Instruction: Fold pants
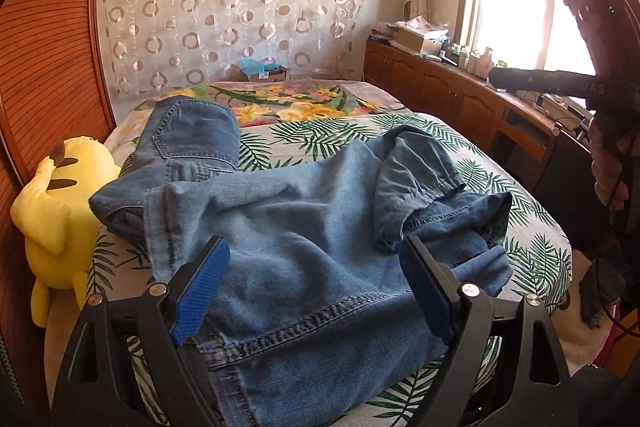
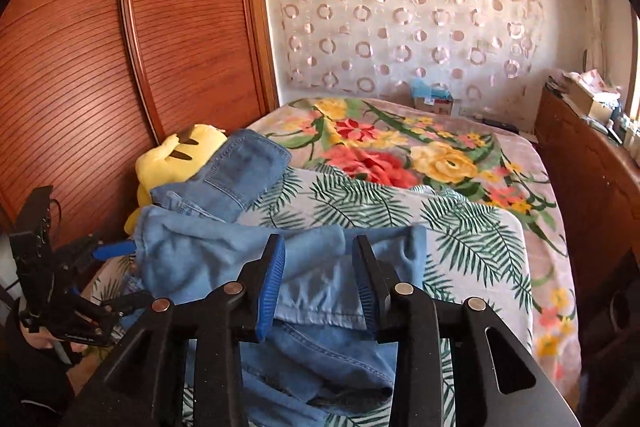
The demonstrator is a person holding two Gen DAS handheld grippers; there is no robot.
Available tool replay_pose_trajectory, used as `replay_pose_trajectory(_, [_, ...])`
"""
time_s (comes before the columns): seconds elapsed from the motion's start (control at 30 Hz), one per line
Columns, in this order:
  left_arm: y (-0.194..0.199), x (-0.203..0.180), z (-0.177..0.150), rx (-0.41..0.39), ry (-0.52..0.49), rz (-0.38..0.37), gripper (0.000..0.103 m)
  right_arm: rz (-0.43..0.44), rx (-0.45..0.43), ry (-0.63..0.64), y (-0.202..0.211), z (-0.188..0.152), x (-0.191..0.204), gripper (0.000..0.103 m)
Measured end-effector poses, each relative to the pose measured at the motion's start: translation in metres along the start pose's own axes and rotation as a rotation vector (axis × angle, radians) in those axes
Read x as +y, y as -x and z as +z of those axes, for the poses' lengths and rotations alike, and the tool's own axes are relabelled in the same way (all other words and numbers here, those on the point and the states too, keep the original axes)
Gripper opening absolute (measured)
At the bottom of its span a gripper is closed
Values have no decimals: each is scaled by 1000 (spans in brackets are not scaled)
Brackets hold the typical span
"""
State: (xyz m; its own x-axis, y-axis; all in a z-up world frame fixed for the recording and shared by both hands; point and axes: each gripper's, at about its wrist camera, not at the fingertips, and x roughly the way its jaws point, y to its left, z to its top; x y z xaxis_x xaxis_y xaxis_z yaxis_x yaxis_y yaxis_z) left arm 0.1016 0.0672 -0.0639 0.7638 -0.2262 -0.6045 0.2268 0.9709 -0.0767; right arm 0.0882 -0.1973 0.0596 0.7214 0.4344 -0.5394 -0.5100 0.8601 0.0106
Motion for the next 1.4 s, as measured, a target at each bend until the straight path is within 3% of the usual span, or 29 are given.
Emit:
replay_pose_trajectory(0.43, [-60,-36,8,93,-100,-70,86,-55,161,-87,-76,-16,-35,37])
replay_pose_trajectory(0.53, [-72,-45,10,121,-129,-100,75,-75,192,-102,-89,-20,-38,37])
replay_pose_trajectory(0.6, [-83,-52,12,144,-152,-104,61,-82,210,-117,-96,-21,-38,37])
replay_pose_trajectory(0.73, [-100,-62,14,185,-195,-94,52,-69,247,-151,-112,-22,-42,37])
replay_pose_trajectory(0.8, [-108,-64,15,208,-204,-84,39,-55,254,-165,-116,-20,-40,37])
replay_pose_trajectory(0.87, [-109,-63,16,210,-194,-86,26,-38,248,-178,-119,-18,-44,37])
replay_pose_trajectory(0.9, [-107,-63,17,204,-191,-90,20,-32,234,-182,-115,-16,-43,20])
replay_pose_trajectory(0.93, [-102,-63,18,187,-191,-94,19,-18,209,-181,-110,-14,-44,10])
replay_pose_trajectory(0.97, [-98,-65,20,174,-191,-99,18,-6,192,-175,-105,-12,-43,8])
replay_pose_trajectory(1.4, [22,-63,55,-49,-160,-189,13,16,-67,-25,-1,78,12,4])
